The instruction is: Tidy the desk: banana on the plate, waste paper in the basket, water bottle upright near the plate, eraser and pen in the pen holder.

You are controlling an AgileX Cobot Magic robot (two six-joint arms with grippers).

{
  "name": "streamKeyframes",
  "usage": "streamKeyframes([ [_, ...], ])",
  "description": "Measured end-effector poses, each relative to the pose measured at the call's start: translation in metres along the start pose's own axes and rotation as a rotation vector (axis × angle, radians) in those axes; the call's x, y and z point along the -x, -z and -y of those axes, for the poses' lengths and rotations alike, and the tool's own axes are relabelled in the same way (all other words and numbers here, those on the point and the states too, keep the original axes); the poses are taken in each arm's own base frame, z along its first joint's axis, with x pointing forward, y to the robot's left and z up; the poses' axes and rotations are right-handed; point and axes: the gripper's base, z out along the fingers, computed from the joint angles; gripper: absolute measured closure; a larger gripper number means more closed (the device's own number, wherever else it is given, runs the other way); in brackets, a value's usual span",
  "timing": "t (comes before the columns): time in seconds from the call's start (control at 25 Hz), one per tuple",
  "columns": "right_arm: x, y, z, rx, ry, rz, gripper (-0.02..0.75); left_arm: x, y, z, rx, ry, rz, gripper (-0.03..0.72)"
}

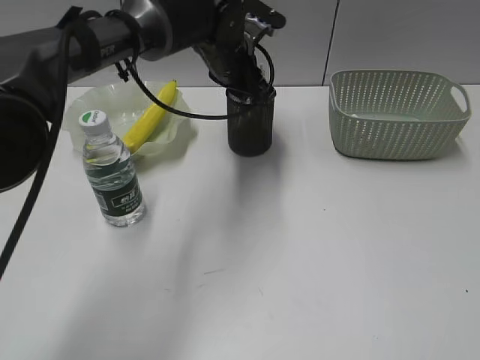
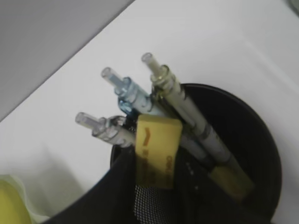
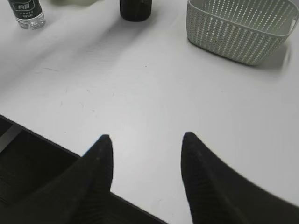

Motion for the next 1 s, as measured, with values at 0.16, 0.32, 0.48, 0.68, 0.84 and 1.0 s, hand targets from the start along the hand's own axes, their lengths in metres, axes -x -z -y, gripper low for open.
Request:
streamKeyframes([
  [0.16, 0.0, 0.0, 0.0, 0.0, 0.0, 0.0, 0.353, 0.006, 0.0, 0.0, 0.0, 0.0, 0.067, 0.475],
  [0.32, 0.0, 0.0, 0.0, 0.0, 0.0, 0.0, 0.353, 0.008, 0.001, 0.001, -0.01, 0.009, 0.082, 0.365],
  [0.48, 0.0, 0.0, 0.0, 0.0, 0.0, 0.0, 0.353, 0.009, 0.012, -0.001, -0.022, 0.029, 0.055, 0.331],
  [0.68, 0.0, 0.0, 0.0, 0.0, 0.0, 0.0, 0.353, 0.023, 0.047, -0.011, -0.013, 0.046, 0.093, 0.323],
  [0.84, 0.0, 0.0, 0.0, 0.0, 0.0, 0.0, 0.353, 0.033, 0.087, -0.022, -0.004, 0.064, 0.112, 0.319],
  [1.0, 0.0, 0.0, 0.0, 0.0, -0.001, 0.0, 0.353, 0.041, 0.157, -0.041, 0.013, 0.094, 0.128, 0.319],
])
